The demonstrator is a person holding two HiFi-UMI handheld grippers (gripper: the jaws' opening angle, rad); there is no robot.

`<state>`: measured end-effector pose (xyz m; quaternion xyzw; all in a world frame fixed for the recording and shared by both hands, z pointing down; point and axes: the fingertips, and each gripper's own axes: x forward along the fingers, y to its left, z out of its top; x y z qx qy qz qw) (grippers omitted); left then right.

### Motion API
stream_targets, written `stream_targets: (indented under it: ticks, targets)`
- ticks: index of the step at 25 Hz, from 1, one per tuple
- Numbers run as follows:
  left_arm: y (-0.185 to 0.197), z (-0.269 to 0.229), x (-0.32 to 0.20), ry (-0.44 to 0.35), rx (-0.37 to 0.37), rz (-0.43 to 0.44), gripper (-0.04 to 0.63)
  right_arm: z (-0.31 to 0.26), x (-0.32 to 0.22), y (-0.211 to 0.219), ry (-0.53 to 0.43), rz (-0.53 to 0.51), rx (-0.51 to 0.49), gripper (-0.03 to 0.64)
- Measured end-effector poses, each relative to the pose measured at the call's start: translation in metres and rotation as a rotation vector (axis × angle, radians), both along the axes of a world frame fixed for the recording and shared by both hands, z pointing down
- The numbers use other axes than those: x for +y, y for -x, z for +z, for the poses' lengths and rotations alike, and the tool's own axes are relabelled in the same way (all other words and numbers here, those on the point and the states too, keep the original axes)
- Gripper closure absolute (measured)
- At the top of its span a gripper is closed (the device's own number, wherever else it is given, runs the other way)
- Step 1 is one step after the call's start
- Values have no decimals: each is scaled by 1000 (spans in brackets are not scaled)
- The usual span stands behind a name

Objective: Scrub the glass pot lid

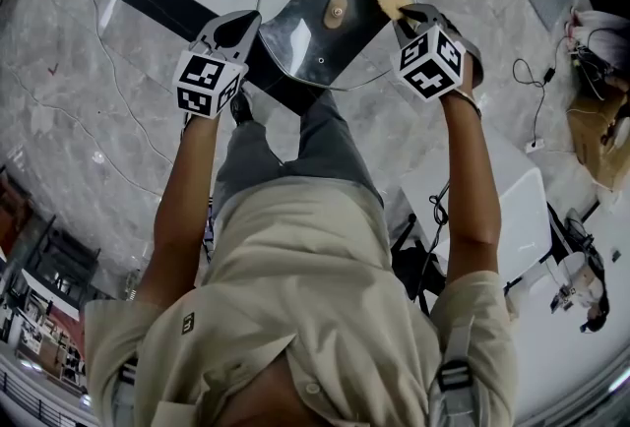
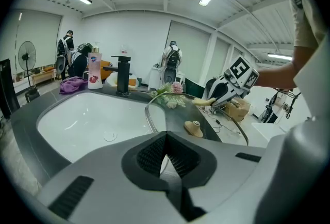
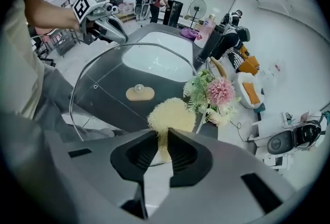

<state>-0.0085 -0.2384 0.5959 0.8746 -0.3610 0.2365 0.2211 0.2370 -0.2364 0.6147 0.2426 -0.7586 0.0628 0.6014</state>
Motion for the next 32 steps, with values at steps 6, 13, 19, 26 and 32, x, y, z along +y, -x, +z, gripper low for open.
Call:
stream_targets:
  ticks: [6, 13, 19, 26, 32]
  targets:
    - [1, 1, 2, 2, 8, 2, 580, 9, 49, 31, 125, -81, -19, 552]
    - [0, 2, -1, 4, 10, 6, 580, 3, 139, 148, 319, -298, -207, 552]
    - [2, 3, -2, 7, 16, 5, 580, -7, 150, 169, 346, -310, -231, 552]
    - [2, 4, -2, 11, 15, 6, 580, -5, 145, 146, 372, -251, -208, 552]
    - [-1, 11, 1, 0, -22, 24, 580, 6, 131, 108, 364, -158, -176, 552]
